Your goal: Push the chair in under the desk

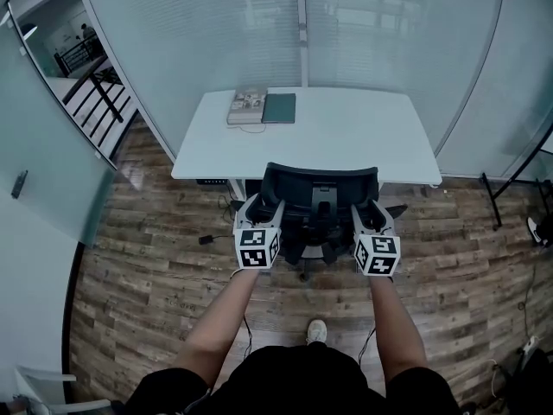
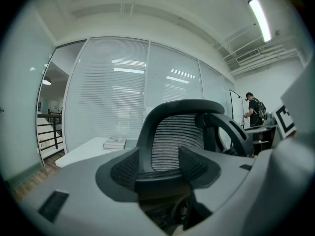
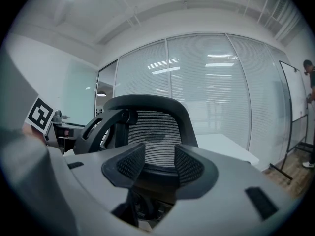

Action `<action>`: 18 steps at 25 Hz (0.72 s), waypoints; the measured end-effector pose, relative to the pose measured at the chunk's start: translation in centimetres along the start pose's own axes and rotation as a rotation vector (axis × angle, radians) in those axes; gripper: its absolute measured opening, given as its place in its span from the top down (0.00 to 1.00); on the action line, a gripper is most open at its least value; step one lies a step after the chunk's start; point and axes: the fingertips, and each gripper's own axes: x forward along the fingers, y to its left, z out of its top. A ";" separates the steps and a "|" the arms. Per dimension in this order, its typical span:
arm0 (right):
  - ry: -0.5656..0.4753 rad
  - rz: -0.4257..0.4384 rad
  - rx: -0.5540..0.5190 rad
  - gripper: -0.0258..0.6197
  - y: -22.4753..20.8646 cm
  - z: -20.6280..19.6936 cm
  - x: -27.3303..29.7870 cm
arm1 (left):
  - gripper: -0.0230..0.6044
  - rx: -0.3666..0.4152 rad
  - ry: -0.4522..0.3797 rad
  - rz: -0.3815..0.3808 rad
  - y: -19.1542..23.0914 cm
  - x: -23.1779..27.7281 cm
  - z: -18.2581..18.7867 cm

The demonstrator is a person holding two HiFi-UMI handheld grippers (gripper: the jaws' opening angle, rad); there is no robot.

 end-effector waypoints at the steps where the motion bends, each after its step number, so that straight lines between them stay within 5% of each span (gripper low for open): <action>1: -0.001 0.001 0.000 0.66 -0.1 0.1 0.3 | 0.54 0.000 0.000 0.001 0.1 0.3 0.1; 18: 0.011 0.012 0.001 0.66 -1.5 1.3 7.0 | 0.54 -0.004 0.014 0.001 2.7 6.4 1.3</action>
